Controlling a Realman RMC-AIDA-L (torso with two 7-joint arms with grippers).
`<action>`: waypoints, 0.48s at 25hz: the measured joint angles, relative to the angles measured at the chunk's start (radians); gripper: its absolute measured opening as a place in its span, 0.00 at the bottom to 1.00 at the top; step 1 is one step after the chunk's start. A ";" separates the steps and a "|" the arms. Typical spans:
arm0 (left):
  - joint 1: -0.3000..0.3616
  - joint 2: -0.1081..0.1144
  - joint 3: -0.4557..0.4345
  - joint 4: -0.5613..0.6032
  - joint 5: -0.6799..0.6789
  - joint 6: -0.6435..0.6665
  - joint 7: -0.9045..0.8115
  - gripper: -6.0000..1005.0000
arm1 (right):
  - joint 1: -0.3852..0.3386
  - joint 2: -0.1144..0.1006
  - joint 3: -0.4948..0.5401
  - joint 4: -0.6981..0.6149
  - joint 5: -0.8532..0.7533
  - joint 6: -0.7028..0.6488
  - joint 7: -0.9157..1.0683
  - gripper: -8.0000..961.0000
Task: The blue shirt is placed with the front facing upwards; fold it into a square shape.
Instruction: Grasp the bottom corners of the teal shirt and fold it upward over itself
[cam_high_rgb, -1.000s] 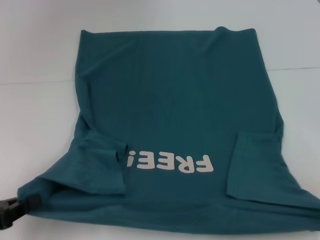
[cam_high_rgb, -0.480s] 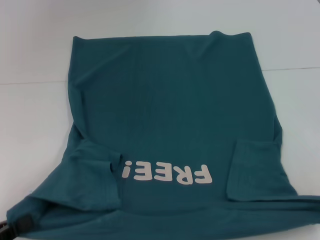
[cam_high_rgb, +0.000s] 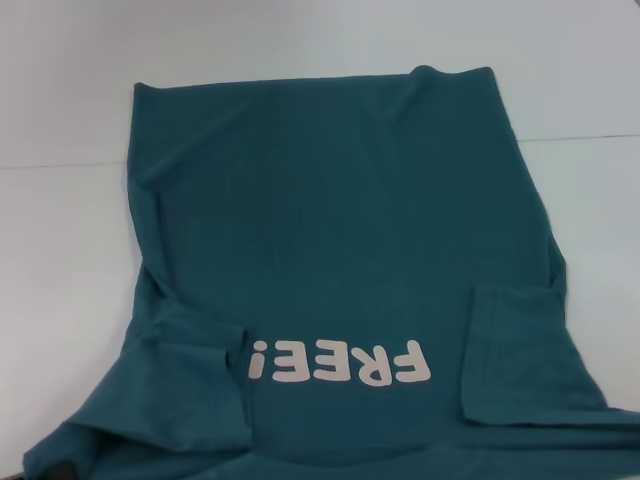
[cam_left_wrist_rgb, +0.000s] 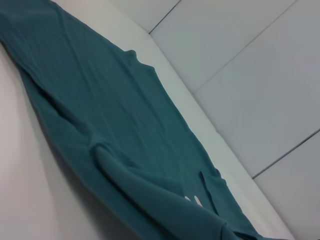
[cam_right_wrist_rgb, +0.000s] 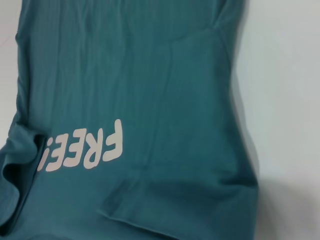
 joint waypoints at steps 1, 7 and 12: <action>0.001 0.000 0.000 0.006 0.000 0.000 0.002 0.05 | -0.003 0.000 0.005 0.000 0.000 0.000 -0.001 0.03; 0.011 0.002 0.001 0.020 0.003 0.000 0.011 0.05 | -0.015 0.000 0.024 0.000 0.000 -0.021 -0.014 0.03; 0.027 0.004 -0.004 0.016 0.004 0.007 0.017 0.05 | -0.040 0.016 0.027 -0.009 0.000 -0.049 -0.025 0.03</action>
